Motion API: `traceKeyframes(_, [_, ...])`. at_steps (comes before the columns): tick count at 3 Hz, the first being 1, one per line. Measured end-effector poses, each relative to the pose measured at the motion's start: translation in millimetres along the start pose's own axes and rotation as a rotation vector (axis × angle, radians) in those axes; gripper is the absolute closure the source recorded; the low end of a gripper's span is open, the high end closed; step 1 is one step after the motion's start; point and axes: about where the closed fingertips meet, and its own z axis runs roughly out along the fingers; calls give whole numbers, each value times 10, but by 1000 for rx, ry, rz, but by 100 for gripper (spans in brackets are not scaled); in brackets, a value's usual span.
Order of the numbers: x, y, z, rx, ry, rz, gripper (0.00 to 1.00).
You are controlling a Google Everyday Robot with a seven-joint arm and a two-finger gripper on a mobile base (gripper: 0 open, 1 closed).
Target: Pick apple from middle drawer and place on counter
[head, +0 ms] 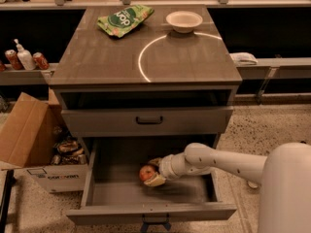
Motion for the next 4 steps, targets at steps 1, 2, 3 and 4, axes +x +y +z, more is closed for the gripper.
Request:
traceKeyframes(1, [-85,116,-188,0,-37,-29,73])
traceKeyframes(2, [-222,235,-691,-5,-77,-88,96])
traceKeyframes(3, [-304,215,-1272,-36,-91,-150,100])
traceKeyframes(4, [-333,150,-1756,-70,-131,-189,100])
